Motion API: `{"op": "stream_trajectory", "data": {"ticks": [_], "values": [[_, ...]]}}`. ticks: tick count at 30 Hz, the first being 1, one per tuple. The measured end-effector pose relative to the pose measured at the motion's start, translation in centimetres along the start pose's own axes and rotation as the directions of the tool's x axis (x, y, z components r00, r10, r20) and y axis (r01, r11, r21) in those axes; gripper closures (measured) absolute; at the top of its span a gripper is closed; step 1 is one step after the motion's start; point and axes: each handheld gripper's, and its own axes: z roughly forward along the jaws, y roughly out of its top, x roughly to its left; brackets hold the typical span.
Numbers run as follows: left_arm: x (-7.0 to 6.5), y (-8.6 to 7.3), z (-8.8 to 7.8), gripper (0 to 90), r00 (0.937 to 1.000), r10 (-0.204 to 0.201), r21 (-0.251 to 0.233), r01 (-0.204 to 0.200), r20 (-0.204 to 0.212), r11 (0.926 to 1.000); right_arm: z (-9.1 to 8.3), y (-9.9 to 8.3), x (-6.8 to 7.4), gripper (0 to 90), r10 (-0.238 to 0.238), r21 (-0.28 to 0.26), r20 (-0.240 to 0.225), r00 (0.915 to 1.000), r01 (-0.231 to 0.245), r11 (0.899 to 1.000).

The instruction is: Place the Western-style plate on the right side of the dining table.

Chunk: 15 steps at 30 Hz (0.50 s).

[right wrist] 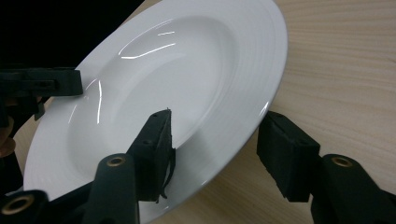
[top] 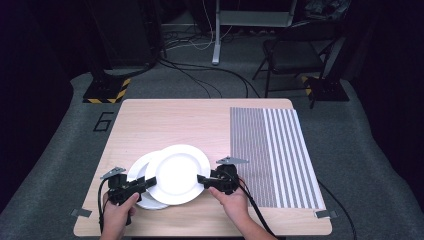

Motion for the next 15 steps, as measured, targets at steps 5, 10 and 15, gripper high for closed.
{"op": "stream_trajectory", "data": {"ticks": [5, 10, 15], "values": [[-0.1, 0.0, -0.1, 54.6, 1.0, 0.009, -0.003, -0.009, 0.003, 1.0, -0.6, -0.6, 0.1, 42.8, 0.011, -0.01, -0.018, 0.9998, -0.011, 1.0], [-0.2, 0.0, -0.1, 54.5, 1.0, 0.009, -0.01, -0.009, -0.002, 0.9999, -1.1, -1.1, 0.8, 45.6, -0.009, 0.004, -0.04, 0.9992, 0.009, 1.0], [-0.6, -0.1, -0.1, 54.4, 0.9991, 0.033, 0.011, -0.033, -0.028, 0.9994, -1.5, -1.1, 1.4, 46.4, -0.015, 0.013, -0.022, 0.9996, 0.015, 1.0]]}}
